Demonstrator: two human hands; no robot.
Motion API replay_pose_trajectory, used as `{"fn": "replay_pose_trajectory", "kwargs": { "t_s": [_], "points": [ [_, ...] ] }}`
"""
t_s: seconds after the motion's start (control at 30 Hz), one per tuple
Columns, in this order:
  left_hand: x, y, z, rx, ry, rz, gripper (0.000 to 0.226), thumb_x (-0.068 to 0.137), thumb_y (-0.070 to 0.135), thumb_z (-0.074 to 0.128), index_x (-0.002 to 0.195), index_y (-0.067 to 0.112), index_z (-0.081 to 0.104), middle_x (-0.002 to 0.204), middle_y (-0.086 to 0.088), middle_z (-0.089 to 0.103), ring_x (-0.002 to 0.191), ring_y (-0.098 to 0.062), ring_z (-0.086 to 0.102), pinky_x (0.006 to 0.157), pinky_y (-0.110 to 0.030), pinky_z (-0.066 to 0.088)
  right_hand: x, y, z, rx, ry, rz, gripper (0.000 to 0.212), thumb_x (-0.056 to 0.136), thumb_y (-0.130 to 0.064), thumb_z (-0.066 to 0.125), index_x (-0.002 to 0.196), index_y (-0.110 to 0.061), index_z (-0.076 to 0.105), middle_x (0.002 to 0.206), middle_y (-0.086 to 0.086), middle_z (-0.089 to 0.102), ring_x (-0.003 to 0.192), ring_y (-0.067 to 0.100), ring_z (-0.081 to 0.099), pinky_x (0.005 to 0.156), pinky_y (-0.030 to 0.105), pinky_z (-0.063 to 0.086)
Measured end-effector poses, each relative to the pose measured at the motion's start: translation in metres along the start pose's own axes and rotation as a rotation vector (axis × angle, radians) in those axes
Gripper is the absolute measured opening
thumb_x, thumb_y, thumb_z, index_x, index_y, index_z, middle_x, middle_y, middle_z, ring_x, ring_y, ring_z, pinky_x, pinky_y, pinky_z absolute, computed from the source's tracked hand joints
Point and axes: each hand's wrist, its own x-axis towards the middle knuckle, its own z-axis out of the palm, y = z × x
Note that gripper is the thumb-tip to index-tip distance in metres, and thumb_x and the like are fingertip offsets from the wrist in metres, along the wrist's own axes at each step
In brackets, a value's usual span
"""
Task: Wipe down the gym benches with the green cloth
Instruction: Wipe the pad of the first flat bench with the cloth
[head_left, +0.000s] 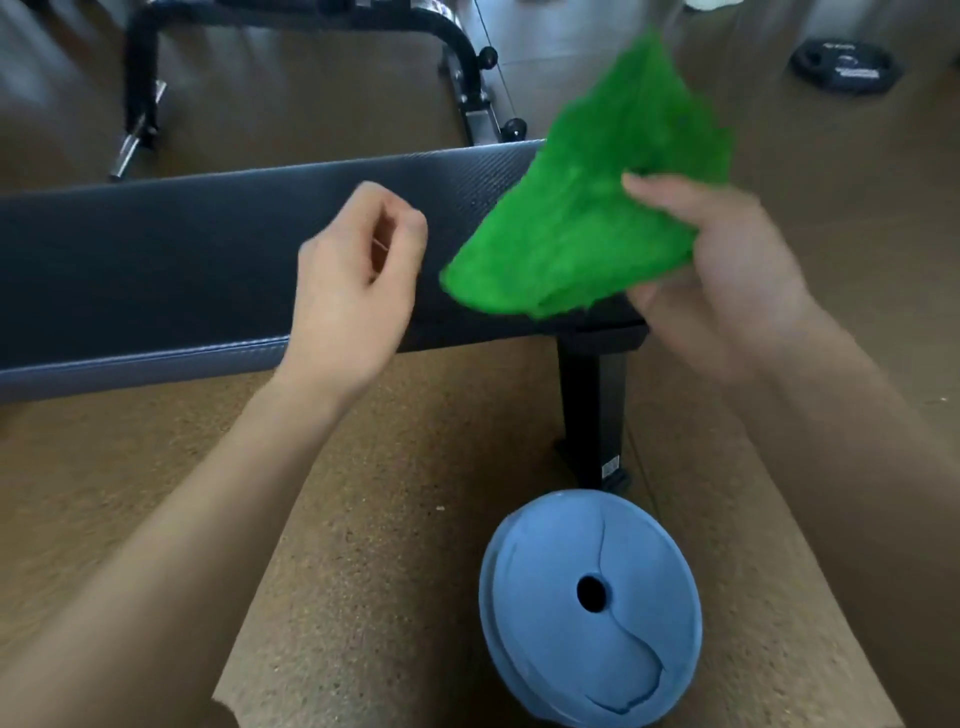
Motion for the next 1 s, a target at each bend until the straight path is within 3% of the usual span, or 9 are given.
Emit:
{"fn": "replay_pose_trajectory", "kwargs": {
  "t_s": [0.07, 0.13, 0.17, 0.27, 0.33, 0.43, 0.53, 0.6, 1.0],
  "points": [
    [0.028, -0.006, 0.000, 0.140, 0.047, 0.040, 0.020, 0.104, 0.031, 0.050, 0.097, 0.014, 0.058, 0.082, 0.006, 0.061, 0.077, -0.012, 0.056, 0.073, -0.034, 0.045, 0.027, -0.011, 0.012, -0.422, 0.091, -0.317, 0.025, 0.086, -0.002, 0.064, 0.104, -0.017, 0.074, 0.099, 0.000, 0.076, 0.098, 0.018, 0.072, 0.088, 0.038, 0.058],
    [0.048, -0.023, 0.006, 0.318, 0.036, 0.052, 0.024, 0.103, 0.033, 0.047, 0.103, 0.011, 0.057, 0.095, -0.003, 0.065, 0.088, -0.024, 0.058, 0.078, -0.039, 0.045, 0.049, -0.006, 0.020, -1.178, 0.105, -0.563, 0.032, 0.080, -0.012, 0.059, 0.106, -0.023, 0.075, 0.098, 0.000, 0.071, 0.097, 0.020, 0.066, 0.084, 0.033, 0.050],
    [0.055, -0.035, 0.010, 0.444, 0.017, 0.070, 0.027, 0.102, 0.034, 0.046, 0.106, 0.010, 0.058, 0.102, -0.009, 0.065, 0.093, -0.031, 0.059, 0.080, -0.044, 0.046, 0.057, 0.001, 0.019, -1.528, 0.012, -0.557, 0.037, 0.079, -0.019, 0.056, 0.112, -0.024, 0.073, 0.105, 0.003, 0.070, 0.104, 0.027, 0.064, 0.086, 0.034, 0.048],
    [0.053, -0.062, 0.022, 0.683, -0.049, 0.046, 0.031, 0.101, 0.034, 0.046, 0.114, 0.010, 0.061, 0.114, -0.016, 0.065, 0.105, -0.040, 0.058, 0.089, -0.050, 0.044, 0.063, 0.021, 0.012, -2.094, -0.361, 0.031, 0.056, 0.086, -0.047, 0.054, 0.138, -0.029, 0.060, 0.139, 0.007, 0.059, 0.131, 0.035, 0.044, 0.109, 0.044, 0.034],
    [0.046, -0.073, 0.027, 0.656, -0.058, 0.018, 0.030, 0.102, 0.031, 0.047, 0.117, 0.011, 0.063, 0.119, -0.013, 0.066, 0.111, -0.038, 0.059, 0.097, -0.049, 0.043, 0.060, 0.025, 0.009, -2.036, -0.304, 0.079, 0.057, 0.088, -0.064, 0.051, 0.134, -0.033, 0.064, 0.137, -0.001, 0.060, 0.131, 0.032, 0.039, 0.109, 0.044, 0.028],
    [0.045, -0.076, 0.030, 0.599, -0.039, -0.024, 0.030, 0.103, 0.029, 0.047, 0.121, 0.010, 0.063, 0.123, -0.010, 0.066, 0.114, -0.034, 0.058, 0.105, -0.048, 0.042, 0.067, 0.034, 0.016, -1.860, 0.026, -0.245, 0.063, 0.095, -0.067, 0.030, 0.124, -0.027, 0.070, 0.126, 0.000, 0.068, 0.125, 0.029, 0.045, 0.106, 0.043, 0.030],
    [0.044, -0.073, 0.029, 0.569, -0.057, -0.066, 0.028, 0.103, 0.028, 0.046, 0.117, 0.012, 0.065, 0.122, -0.005, 0.066, 0.112, -0.030, 0.059, 0.104, -0.045, 0.044, 0.078, 0.065, 0.016, -1.904, -0.058, 0.049, 0.063, 0.106, -0.057, 0.019, 0.162, -0.028, 0.027, 0.168, 0.011, 0.026, 0.155, 0.033, 0.014, 0.126, 0.051, 0.010],
    [0.043, -0.073, 0.029, 0.561, -0.063, -0.083, 0.026, 0.103, 0.027, 0.048, 0.115, 0.013, 0.066, 0.124, -0.001, 0.065, 0.112, -0.027, 0.059, 0.103, -0.044, 0.045, 0.079, 0.084, 0.012, -1.931, -0.064, 0.131, 0.068, 0.106, -0.057, 0.017, 0.166, -0.026, 0.004, 0.173, 0.010, -0.001, 0.159, 0.032, -0.008, 0.128, 0.055, -0.003],
    [0.046, -0.076, 0.031, 0.623, -0.090, -0.106, 0.025, 0.101, 0.023, 0.047, 0.117, 0.014, 0.064, 0.128, 0.000, 0.062, 0.117, -0.026, 0.056, 0.108, -0.045, 0.042, 0.192, 0.085, 0.010, -1.911, -0.192, 0.005, 0.060, 0.108, -0.049, 0.024, 0.164, -0.031, 0.016, 0.174, 0.006, 0.002, 0.160, 0.028, -0.006, 0.129, 0.049, -0.002]
  ]
}}
